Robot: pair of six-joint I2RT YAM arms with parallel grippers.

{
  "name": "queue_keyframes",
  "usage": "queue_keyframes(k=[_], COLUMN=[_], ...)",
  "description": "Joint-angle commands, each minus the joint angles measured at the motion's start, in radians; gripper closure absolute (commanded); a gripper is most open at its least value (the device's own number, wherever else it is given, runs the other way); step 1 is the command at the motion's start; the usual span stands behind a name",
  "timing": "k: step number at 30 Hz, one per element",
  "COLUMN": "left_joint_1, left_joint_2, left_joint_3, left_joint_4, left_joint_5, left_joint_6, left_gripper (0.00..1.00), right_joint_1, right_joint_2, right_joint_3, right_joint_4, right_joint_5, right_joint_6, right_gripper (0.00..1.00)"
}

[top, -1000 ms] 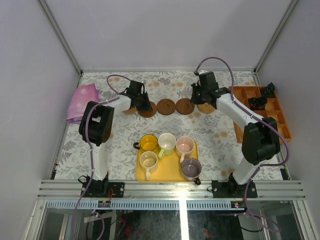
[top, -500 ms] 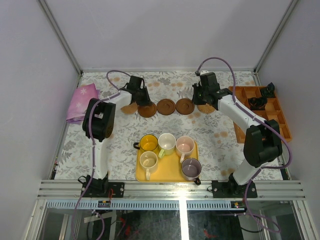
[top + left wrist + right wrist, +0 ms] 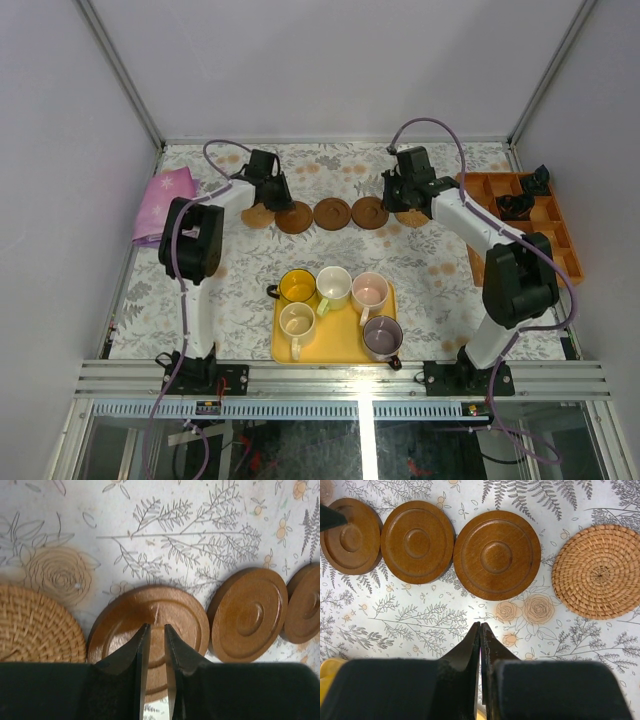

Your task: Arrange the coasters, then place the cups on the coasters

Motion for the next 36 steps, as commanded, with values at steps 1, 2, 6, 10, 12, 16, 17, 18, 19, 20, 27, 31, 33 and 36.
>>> queue_keyframes(k=[1,2,6,10,12,16,17,18,19,20,27,31,33,36], left_joint_1=[0.003,0.002,0.002,0.001,-0.004,-0.021,-0.023,-0.025,-0.026,-0.025,-0.023,-0.015,-0.011,-0.006], left_joint_2=[-0.102,-0.114,-0.145,-0.132,-0.117,-0.083,-0.074,-0.064,-0.055,-0.050,-0.007,0.021,0.034,0.058], left_joint_3=[-0.053,-0.067,-0.114,-0.137,-0.140,-0.131,-0.125,-0.120,-0.119,-0.117,-0.095,-0.074,-0.059,-0.025], left_joint_4=[-0.023,-0.023,-0.010,0.000,0.006,0.014,0.014,0.014,0.016,0.019,0.008,0.003,0.001,-0.002], left_joint_5=[0.002,0.002,0.025,0.046,0.057,0.060,0.059,0.060,0.060,0.057,0.012,0.005,0.004,0.003], left_joint_6=[0.030,0.030,0.025,0.019,0.016,0.012,0.011,0.007,0.003,0.000,-0.011,-0.016,-0.016,-0.018], left_gripper=[0.83,0.84,0.88,0.90,0.90,0.90,0.90,0.90,0.90,0.90,0.89,0.89,0.89,0.89], right_joint_1=[0.007,0.007,0.007,0.022,0.031,0.048,0.050,0.054,0.056,0.057,0.070,0.080,0.082,0.087], right_joint_2=[0.032,0.042,0.103,0.180,0.221,0.306,0.323,0.339,0.353,0.371,0.484,0.518,0.529,0.546], right_joint_3=[0.073,0.084,0.142,0.216,0.251,0.306,0.319,0.332,0.339,0.353,0.469,0.506,0.513,0.517], right_joint_4=[0.034,0.039,0.062,0.055,0.047,0.031,0.028,0.027,0.024,0.025,0.013,0.010,0.009,0.009], right_joint_5=[-0.036,-0.048,-0.111,-0.142,-0.148,-0.171,-0.178,-0.185,-0.195,-0.210,-0.291,-0.301,-0.310,-0.334], right_joint_6=[0.003,0.007,0.024,0.020,0.011,0.000,-0.002,-0.005,-0.006,-0.011,-0.025,-0.027,-0.031,-0.031], right_gripper=[1.00,1.00,1.00,1.00,1.00,1.00,1.00,1.00,1.00,1.00,1.00,1.00,1.00,1.00])
